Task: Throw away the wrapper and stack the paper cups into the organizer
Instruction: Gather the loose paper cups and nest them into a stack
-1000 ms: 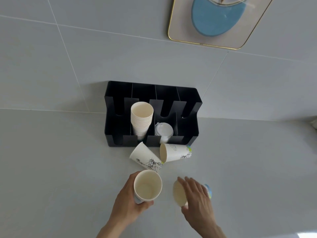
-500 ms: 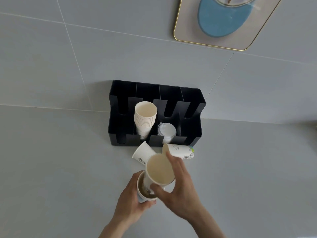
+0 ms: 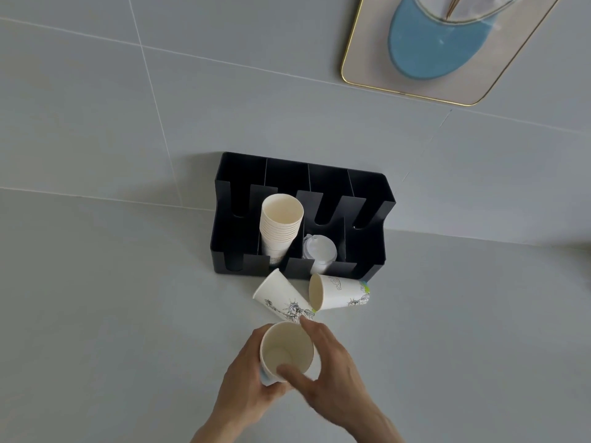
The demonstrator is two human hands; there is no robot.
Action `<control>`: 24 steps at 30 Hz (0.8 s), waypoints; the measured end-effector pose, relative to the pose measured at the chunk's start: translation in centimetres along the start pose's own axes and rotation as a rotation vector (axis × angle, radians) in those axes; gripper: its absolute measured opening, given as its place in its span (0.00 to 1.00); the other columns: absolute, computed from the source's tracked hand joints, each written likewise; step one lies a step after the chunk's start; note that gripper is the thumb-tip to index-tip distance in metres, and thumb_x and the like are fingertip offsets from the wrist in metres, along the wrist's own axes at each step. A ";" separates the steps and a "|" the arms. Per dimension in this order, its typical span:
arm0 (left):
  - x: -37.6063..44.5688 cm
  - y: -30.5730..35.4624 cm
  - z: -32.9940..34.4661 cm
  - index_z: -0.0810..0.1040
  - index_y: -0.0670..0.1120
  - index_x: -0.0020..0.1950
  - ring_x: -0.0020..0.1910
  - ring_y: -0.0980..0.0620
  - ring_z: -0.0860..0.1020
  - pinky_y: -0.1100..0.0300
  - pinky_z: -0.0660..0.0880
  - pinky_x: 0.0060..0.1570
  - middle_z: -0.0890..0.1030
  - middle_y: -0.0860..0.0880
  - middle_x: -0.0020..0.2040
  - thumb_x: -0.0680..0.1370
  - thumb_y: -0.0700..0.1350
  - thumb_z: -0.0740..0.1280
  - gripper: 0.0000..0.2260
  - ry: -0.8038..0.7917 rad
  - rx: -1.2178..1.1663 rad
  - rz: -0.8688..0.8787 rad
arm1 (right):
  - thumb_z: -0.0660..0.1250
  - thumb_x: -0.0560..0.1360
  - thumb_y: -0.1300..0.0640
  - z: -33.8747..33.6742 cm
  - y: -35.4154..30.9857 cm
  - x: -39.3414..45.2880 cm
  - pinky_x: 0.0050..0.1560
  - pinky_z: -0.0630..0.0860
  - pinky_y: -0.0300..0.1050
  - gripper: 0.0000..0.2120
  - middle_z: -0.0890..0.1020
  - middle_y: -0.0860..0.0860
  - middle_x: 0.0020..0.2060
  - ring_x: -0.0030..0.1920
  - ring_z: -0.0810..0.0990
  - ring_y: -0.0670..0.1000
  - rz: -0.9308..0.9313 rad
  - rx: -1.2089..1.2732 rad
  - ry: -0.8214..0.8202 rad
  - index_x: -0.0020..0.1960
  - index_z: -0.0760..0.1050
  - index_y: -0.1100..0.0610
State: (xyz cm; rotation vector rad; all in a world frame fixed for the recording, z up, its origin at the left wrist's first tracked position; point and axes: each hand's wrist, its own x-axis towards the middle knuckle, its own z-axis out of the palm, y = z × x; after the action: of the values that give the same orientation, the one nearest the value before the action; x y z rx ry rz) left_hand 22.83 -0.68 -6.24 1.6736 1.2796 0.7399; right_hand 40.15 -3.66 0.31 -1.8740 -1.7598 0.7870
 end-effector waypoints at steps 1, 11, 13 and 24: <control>-0.1 0.1 -0.2 0.67 0.66 0.66 0.60 0.63 0.77 0.64 0.78 0.54 0.77 0.64 0.64 0.62 0.53 0.81 0.37 0.008 -0.002 0.002 | 0.69 0.72 0.32 -0.5 0.1 0.5 0.66 0.74 0.42 0.39 0.74 0.38 0.69 0.66 0.74 0.41 0.028 0.022 0.041 0.77 0.65 0.48; -0.8 -0.4 -2.0 0.67 0.67 0.66 0.61 0.62 0.77 0.65 0.76 0.55 0.76 0.63 0.65 0.61 0.52 0.81 0.38 0.109 -0.033 -0.035 | 0.71 0.78 0.48 1.7 0.3 10.1 0.67 0.73 0.52 0.37 0.67 0.51 0.76 0.72 0.71 0.55 0.088 -0.245 -0.059 0.80 0.58 0.55; -0.8 -0.4 -1.8 0.67 0.67 0.66 0.61 0.61 0.77 0.62 0.77 0.55 0.77 0.63 0.64 0.60 0.52 0.81 0.39 0.117 -0.050 -0.053 | 0.71 0.78 0.49 2.9 0.4 11.2 0.68 0.72 0.53 0.38 0.68 0.53 0.76 0.73 0.69 0.56 0.098 -0.262 -0.107 0.80 0.56 0.57; -0.7 -0.8 -1.8 0.66 0.65 0.69 0.63 0.60 0.76 0.56 0.78 0.58 0.75 0.62 0.66 0.61 0.54 0.80 0.40 0.096 -0.009 -0.047 | 0.80 0.66 0.51 1.7 1.3 10.1 0.54 0.77 0.48 0.35 0.75 0.49 0.58 0.57 0.78 0.53 0.197 0.065 0.083 0.69 0.70 0.52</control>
State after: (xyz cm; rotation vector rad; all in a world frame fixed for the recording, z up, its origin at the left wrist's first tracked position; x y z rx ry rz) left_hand 20.72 -0.77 -6.17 1.6123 1.3757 0.8049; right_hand 40.20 6.16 -2.83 -2.0276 -1.4984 0.8148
